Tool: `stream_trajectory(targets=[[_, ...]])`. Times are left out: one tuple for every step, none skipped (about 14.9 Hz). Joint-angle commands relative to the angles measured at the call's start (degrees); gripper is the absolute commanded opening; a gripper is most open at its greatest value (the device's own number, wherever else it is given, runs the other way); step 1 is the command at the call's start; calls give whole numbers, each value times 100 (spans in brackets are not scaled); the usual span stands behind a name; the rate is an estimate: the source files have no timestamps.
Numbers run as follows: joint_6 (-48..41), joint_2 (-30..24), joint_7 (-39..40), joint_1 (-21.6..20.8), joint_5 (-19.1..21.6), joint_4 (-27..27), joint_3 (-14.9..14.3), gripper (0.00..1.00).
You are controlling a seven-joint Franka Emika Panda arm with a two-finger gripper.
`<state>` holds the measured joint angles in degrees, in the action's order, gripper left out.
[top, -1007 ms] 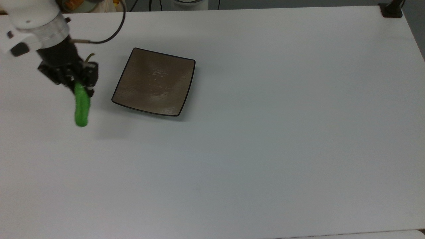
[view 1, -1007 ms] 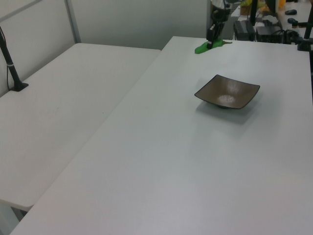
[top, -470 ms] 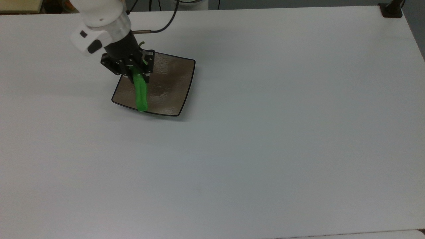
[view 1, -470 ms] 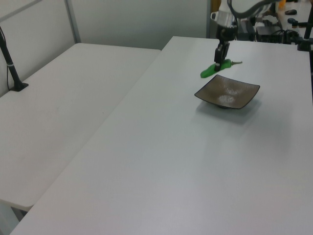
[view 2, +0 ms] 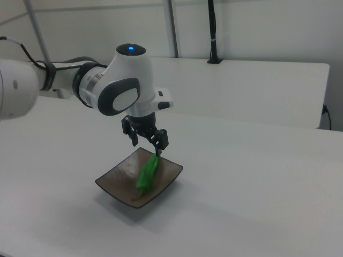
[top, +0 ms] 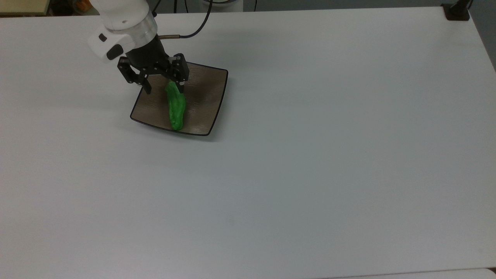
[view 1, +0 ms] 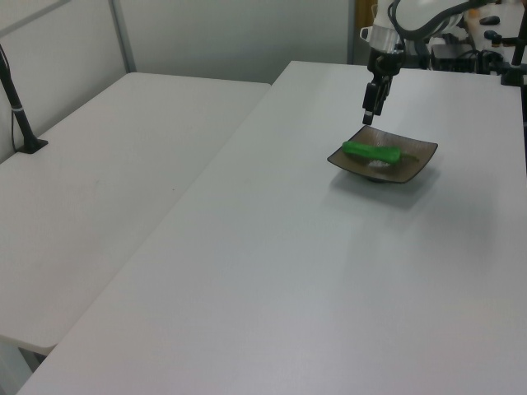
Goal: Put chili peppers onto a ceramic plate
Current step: 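Open the gripper to release the pepper and raise it away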
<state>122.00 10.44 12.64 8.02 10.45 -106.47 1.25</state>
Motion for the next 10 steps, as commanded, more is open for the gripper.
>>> stream_trajectory(targets=[[-70,-209,-508,-64,80,-181,-45,100],[-245,-218,-517,-64,19,-155,-45,100],[-395,-235,-517,-125,-16,-120,-54,100],[-458,-296,-517,-169,-182,-128,-63,100],[-502,-384,-543,-326,-706,-171,-63,100],[-563,-446,-648,-502,-1007,-181,-89,100],[-564,-490,-1041,-712,-1279,-215,-168,100],[-538,-499,-1262,-862,-1352,-216,-264,100],[-529,-560,-1421,-1142,-1353,-216,-439,100],[-537,-648,-1492,-1293,-1353,-233,-563,100]])
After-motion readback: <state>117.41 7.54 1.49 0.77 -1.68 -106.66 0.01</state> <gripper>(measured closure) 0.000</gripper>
